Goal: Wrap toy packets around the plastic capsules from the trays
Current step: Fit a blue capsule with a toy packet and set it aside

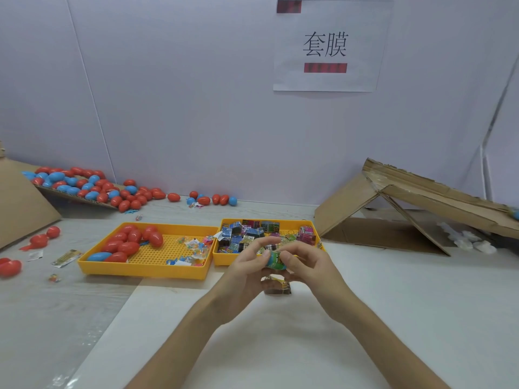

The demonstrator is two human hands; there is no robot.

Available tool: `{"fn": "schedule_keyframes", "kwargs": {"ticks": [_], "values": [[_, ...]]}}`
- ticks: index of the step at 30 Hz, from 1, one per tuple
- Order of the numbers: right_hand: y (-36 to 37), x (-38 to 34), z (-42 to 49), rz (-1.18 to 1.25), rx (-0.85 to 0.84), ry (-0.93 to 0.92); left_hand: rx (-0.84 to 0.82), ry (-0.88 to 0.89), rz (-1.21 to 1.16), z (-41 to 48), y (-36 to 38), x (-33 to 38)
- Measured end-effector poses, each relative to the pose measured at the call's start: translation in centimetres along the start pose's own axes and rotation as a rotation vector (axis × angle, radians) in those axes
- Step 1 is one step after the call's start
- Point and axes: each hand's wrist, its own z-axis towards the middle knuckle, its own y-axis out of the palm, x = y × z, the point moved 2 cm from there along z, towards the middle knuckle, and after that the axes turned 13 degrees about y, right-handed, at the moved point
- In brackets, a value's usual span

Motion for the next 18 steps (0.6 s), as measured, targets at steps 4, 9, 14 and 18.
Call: {"fn": "schedule_keyframes", "kwargs": {"ticks": [4,9,14,18], "values": [[-0.25,0.31,0.15,0.099,-0.018,0.020,0.003,-0.003,-0.044,0.10,-0.10,-0.12],[-0.28,0.43,0.30,0.148,-0.054,0.037,0.004,-0.003,-0.041,0.14,-0.12,-0.24],[-0.32,0.31,0.26,0.191,-0.101,0.045,0.010,0.001,-0.040,0.12,-0.20,-0.21],[-0.21,0.22,0.13,0.174,-0.059,0.043,0.024,0.001,-0.089,0.16,-0.03,-0.14]]}}
